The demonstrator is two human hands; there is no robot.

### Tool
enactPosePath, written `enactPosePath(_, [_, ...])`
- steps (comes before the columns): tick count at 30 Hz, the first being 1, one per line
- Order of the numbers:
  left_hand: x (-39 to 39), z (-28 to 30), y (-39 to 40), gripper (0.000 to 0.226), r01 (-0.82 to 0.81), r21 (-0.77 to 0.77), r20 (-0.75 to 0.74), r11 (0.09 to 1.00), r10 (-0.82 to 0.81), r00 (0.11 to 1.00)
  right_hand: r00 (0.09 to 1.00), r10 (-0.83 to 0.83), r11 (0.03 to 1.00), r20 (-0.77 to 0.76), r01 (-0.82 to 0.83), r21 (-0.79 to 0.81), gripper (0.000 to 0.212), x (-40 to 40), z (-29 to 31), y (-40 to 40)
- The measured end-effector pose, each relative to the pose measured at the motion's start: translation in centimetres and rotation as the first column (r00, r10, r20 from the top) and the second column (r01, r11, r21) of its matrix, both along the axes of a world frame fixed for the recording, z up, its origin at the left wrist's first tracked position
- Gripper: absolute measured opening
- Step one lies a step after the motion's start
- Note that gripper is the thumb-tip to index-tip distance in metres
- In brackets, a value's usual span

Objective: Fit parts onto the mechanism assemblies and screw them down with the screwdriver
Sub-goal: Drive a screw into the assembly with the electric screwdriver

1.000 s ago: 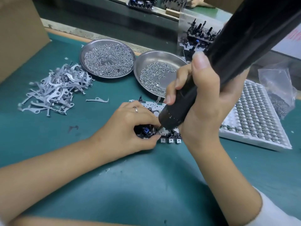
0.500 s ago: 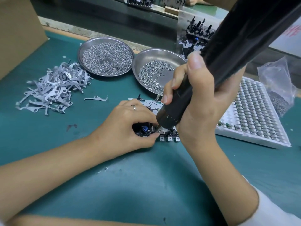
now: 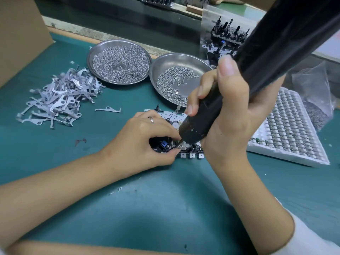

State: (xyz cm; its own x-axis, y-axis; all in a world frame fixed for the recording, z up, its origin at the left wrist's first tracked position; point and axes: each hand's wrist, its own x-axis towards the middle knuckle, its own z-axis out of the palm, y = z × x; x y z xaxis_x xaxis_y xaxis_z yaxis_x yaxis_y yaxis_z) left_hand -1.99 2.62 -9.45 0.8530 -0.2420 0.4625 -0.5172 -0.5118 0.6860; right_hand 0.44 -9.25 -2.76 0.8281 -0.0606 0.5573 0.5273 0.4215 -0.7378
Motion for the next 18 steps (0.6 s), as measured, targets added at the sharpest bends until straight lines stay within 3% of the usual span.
enactPosePath(18, [-0.01,0.10,0.01,0.016,0.006,-0.006,-0.009,1.000,-0.006,1.000,1.000,-0.022,1.000,-0.010,0.022,-0.002,0.029,0.08,0.10,-0.09])
